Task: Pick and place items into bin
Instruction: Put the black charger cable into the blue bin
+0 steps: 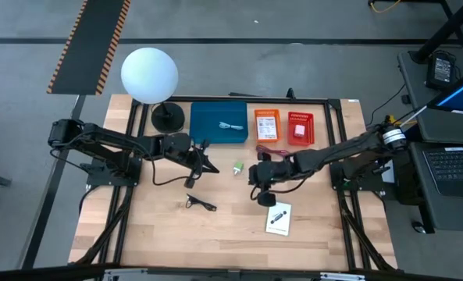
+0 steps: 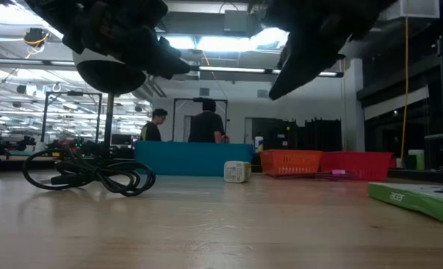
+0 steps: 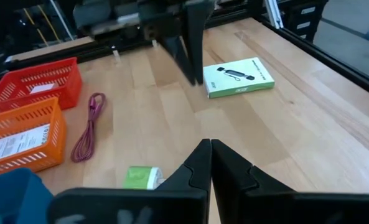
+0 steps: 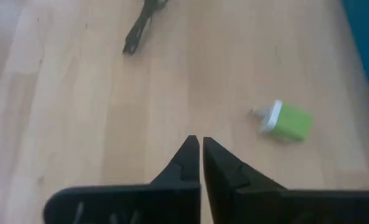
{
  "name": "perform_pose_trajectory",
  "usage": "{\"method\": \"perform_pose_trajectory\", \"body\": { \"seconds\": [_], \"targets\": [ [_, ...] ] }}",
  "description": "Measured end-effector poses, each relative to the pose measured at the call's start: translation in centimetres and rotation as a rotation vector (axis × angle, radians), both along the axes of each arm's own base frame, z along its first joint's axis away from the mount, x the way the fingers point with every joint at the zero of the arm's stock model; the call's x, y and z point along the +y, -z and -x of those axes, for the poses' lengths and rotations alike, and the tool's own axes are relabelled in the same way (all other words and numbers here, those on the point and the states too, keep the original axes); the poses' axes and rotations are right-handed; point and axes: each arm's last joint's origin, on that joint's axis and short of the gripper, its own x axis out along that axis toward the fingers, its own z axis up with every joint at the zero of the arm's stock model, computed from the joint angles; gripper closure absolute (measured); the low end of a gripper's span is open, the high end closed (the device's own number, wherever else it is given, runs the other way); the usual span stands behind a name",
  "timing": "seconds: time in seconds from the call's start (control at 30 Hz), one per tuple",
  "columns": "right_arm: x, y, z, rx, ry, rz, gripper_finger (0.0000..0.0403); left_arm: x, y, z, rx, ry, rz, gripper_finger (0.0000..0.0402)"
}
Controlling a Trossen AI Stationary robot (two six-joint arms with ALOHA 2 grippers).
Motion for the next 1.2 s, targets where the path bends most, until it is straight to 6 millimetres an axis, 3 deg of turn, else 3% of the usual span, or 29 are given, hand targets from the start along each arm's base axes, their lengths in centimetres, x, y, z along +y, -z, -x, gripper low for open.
{"method": "perform_pose_trajectory", "body": {
  "seconds": [0.2, 0.53, 0.8, 1.2],
  "targets": [
    [1.4, -1.2, 0.6, 0.063, 0.059, 0.035, 0.0398, -0.3, 0.3, 0.1, 0.055, -0.024, 0.076, 0.0397],
    [4.2, -0.7, 2.4, 0.148, 0.149, 0.014, 0.0401, -2.4, 0.8, 0.1, 0.072, 0.083, 0.025, 0.0397],
    [6.1, -0.3, 4.2, 0.229, 0.221, -0.031, 0.0401, -3.0, 0.9, 0.1, 0.075, 0.109, 0.02, 0.0398],
    [7.1, -0.2, 4.9, 0.238, 0.231, -0.016, 0.0402, -3.0, 0.9, 0.1, 0.084, 0.096, 0.044, 0.0397]
  ]
}}
